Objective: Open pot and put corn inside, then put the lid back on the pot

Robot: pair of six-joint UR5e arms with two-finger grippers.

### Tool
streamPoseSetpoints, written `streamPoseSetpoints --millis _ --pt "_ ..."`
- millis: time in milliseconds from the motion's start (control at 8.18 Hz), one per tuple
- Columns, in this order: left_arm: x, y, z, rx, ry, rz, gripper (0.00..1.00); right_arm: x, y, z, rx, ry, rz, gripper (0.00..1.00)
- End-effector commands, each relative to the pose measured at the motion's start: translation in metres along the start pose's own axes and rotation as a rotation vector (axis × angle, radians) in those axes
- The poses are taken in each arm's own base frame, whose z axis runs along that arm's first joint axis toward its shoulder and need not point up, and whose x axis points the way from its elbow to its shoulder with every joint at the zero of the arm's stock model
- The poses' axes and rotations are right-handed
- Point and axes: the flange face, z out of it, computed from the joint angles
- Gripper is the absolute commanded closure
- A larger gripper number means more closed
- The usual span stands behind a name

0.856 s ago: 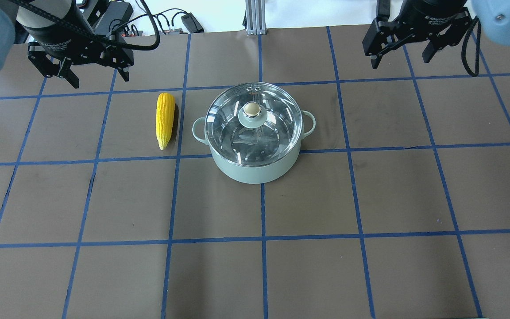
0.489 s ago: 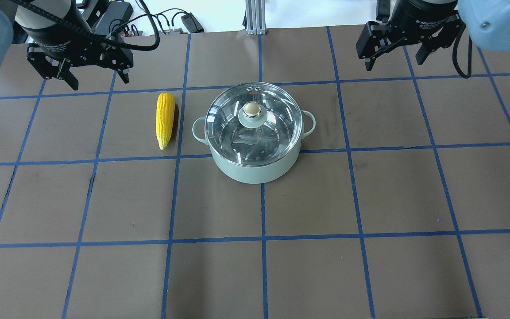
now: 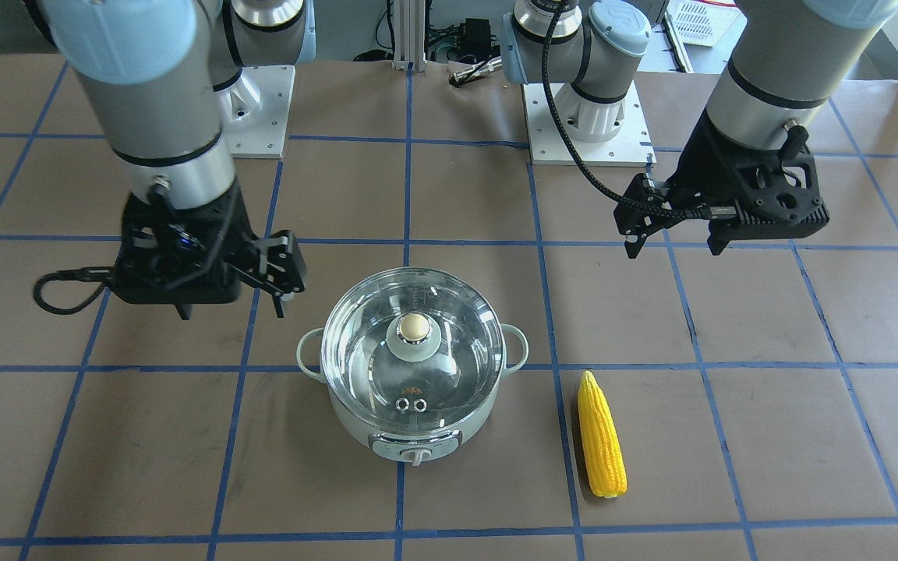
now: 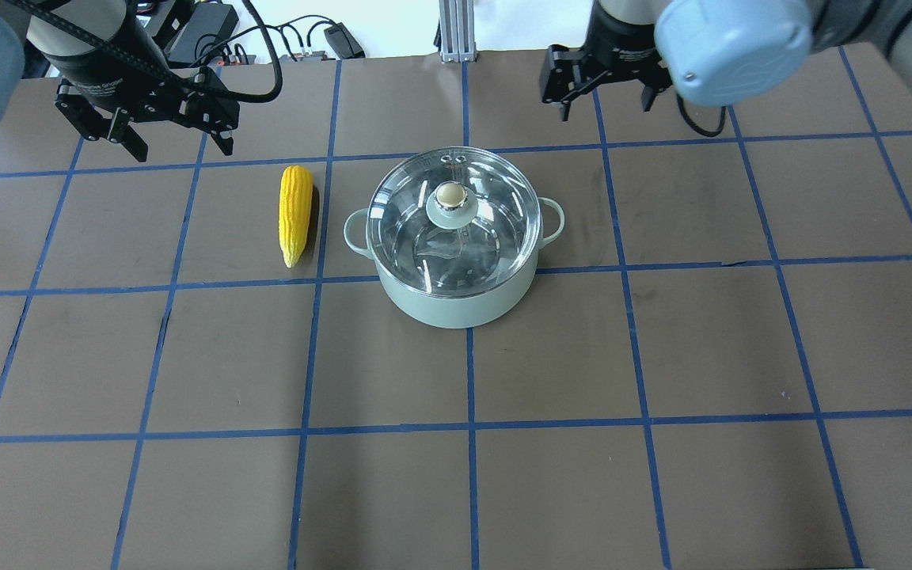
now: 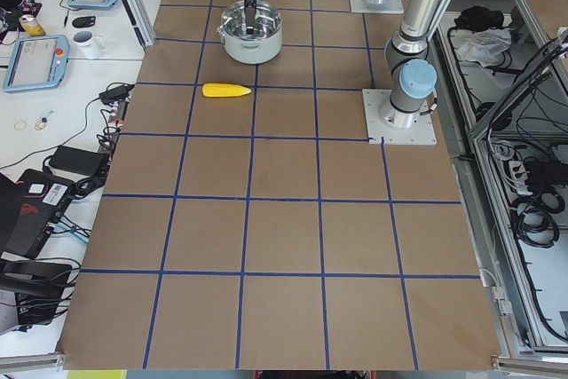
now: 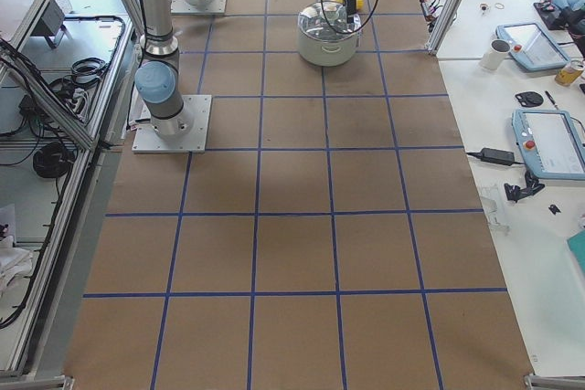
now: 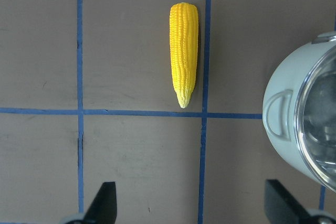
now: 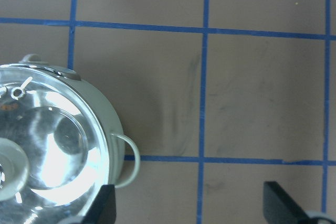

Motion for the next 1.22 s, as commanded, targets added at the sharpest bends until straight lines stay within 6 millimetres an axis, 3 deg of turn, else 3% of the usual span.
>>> streamPoseSetpoints --millis 0,122,489,734,978,1101 --pt "-0.027 -0.039 0.044 0.019 0.006 -0.005 0.0 -0.098 -0.017 0.072 0.017 -0.049 0.112 0.0" --pt "-0.029 -0.056 0.069 0.016 0.008 0.001 0.0 -0.128 -0.013 0.094 0.019 -0.059 0.121 0.0" --pt "-0.032 -0.092 0.139 -0.001 0.015 0.0 0.0 -0.163 0.002 0.124 -0.028 -0.055 0.122 0.0" --pt "-0.028 -0.109 0.18 -0.001 0.058 -0.002 0.0 -0.17 0.009 0.117 -0.032 -0.058 0.11 0.0" --pt "-0.022 -0.113 0.224 -0.065 0.119 -0.002 0.0 -0.166 0.017 0.101 -0.05 -0.053 0.099 0.0" --pt "-0.022 -0.114 0.23 -0.074 0.126 -0.009 0.0 -0.165 0.021 0.104 -0.069 -0.047 0.098 0.0"
